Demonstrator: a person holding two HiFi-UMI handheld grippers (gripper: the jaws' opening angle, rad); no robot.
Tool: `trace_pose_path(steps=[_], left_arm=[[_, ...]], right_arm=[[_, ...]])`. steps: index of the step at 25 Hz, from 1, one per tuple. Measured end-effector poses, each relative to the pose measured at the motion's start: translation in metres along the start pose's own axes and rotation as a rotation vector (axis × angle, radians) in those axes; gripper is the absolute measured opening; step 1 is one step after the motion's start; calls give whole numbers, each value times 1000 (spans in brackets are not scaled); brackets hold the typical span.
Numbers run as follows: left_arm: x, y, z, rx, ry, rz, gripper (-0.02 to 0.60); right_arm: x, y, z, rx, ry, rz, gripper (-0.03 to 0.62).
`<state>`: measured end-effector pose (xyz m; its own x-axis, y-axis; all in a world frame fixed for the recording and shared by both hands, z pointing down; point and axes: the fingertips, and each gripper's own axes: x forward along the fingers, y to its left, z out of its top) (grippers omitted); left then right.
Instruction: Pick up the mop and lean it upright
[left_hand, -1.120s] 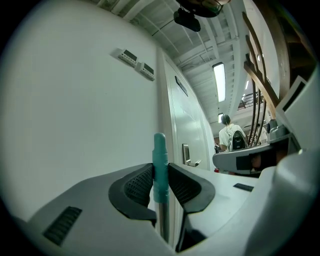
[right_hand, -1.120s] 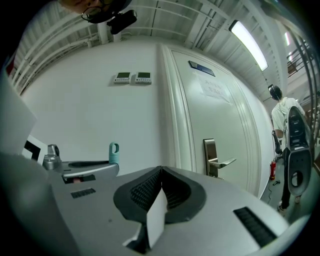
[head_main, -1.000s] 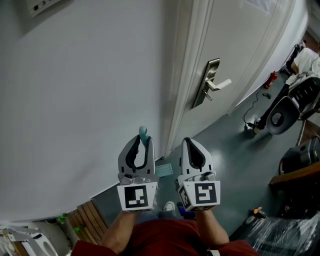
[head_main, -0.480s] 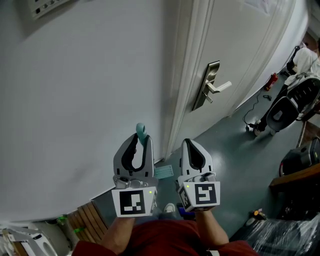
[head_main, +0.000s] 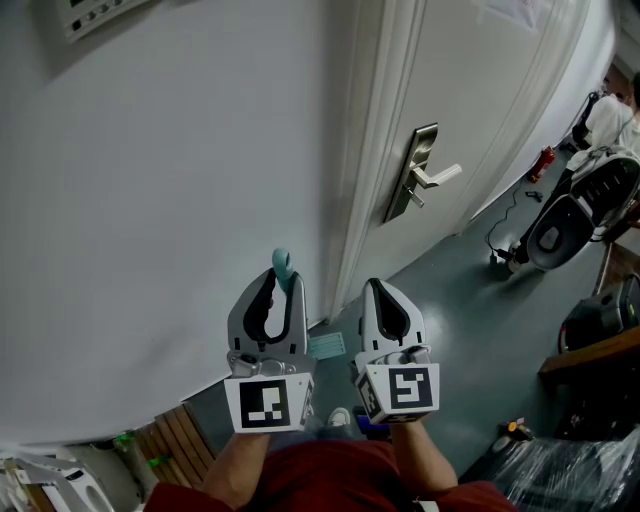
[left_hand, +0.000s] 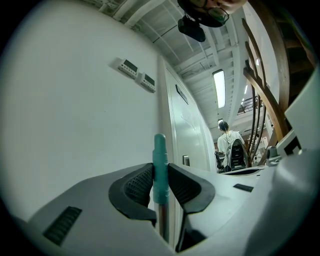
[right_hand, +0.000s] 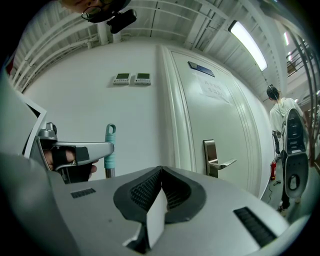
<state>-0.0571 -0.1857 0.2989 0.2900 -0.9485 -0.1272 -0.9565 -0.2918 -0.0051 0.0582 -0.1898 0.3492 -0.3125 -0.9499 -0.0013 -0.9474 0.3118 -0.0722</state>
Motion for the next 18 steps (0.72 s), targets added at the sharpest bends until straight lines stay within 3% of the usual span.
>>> trace_pose_path(steps=[18], left_arm=[[-3, -4, 6, -2, -16, -6, 110]], right_arm=[[-1, 0, 3, -6, -5, 1, 17]])
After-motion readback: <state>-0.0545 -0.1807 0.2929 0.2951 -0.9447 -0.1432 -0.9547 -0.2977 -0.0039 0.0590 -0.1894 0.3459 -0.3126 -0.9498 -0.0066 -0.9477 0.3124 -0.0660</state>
